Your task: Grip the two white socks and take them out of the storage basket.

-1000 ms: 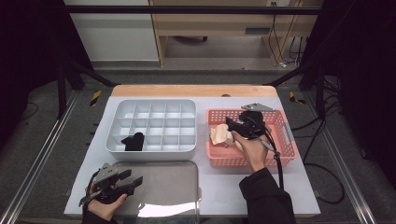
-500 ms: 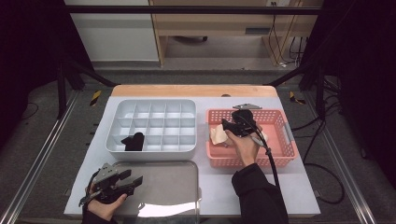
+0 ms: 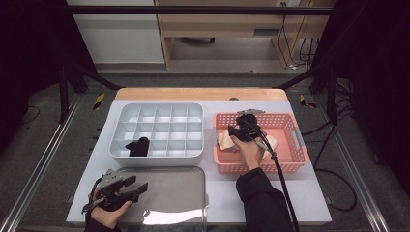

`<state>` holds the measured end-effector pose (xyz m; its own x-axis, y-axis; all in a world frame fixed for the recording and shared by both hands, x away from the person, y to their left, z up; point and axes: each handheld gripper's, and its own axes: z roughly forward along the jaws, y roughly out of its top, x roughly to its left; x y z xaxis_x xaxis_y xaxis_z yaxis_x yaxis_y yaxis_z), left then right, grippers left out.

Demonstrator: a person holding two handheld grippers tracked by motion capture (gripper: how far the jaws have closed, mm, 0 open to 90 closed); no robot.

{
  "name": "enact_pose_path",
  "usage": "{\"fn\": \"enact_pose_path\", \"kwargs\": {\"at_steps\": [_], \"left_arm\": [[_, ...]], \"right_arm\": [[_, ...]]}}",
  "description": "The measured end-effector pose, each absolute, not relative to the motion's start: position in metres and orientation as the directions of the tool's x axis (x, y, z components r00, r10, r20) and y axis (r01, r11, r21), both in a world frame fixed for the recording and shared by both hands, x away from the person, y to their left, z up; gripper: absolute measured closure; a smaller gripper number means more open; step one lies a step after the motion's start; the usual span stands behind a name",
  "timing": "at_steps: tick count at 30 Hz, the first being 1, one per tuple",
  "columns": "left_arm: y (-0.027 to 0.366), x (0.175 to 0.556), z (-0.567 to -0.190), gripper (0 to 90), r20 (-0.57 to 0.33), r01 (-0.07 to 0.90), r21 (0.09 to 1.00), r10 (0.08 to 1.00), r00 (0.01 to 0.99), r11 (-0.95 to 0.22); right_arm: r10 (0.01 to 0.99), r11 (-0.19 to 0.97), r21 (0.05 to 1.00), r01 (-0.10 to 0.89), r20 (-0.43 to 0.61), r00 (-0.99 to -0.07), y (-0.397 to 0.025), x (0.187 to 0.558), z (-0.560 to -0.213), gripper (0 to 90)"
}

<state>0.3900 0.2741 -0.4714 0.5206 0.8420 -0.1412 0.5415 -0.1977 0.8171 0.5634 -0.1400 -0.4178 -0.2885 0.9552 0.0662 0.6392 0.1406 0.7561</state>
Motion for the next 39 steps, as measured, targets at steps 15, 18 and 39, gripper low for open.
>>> {"fn": "enact_pose_path", "kwargs": {"at_steps": [15,18,39], "left_arm": [[0.274,0.391,-0.472,38.7,-0.139,0.543,0.815,0.842,0.521,-0.202],[0.274,0.391,-0.472,38.7,-0.138,0.543,0.815,0.842,0.521,-0.203],[0.274,0.391,-0.472,38.7,-0.14,0.544,0.815,0.844,0.518,-0.2]], "right_arm": [[0.955,0.145,0.707,0.693,0.084,-0.285,-0.135,0.572,-0.432,58.6],[0.956,0.144,0.694,0.706,0.087,-0.281,-0.135,0.573,-0.434,60.6],[0.951,0.124,0.729,0.673,0.107,-0.29,-0.139,0.569,-0.422,85.1]]}}
